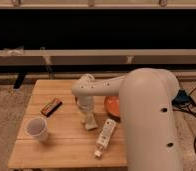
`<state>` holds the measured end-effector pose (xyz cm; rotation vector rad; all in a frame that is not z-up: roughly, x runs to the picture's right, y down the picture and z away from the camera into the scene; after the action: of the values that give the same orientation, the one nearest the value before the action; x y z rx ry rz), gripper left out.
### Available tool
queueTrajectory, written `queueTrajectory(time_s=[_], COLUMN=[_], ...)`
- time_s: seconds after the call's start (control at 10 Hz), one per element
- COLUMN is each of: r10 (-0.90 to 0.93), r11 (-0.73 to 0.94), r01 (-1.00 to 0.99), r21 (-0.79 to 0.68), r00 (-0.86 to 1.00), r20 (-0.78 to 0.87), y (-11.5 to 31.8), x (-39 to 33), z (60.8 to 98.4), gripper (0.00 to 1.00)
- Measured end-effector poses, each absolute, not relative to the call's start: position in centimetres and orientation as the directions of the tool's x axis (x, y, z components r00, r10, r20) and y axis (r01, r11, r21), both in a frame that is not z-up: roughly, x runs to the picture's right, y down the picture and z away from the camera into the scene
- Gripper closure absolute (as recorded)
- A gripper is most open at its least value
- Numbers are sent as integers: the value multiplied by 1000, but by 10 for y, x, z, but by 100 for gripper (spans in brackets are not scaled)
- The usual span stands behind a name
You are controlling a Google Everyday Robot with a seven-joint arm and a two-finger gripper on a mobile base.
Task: Wipe the white sponge on the table
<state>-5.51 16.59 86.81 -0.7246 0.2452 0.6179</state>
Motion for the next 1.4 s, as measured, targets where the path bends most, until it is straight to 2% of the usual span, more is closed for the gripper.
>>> queueTrajectory(time_s=[0.2, 0.3, 0.9, 1.4], r10=[456, 468, 452, 410], r11=[575, 575, 687, 742], r01=[-617, -621, -533, -449], r21=[-537, -532, -494, -497], r00=[787, 783, 846, 892], r20=[-415, -409, -284, -194], y=[164, 163, 147, 173], x=[-52, -52, -113, -167], z=[864, 861, 851, 836], gripper=[94, 99, 100, 100])
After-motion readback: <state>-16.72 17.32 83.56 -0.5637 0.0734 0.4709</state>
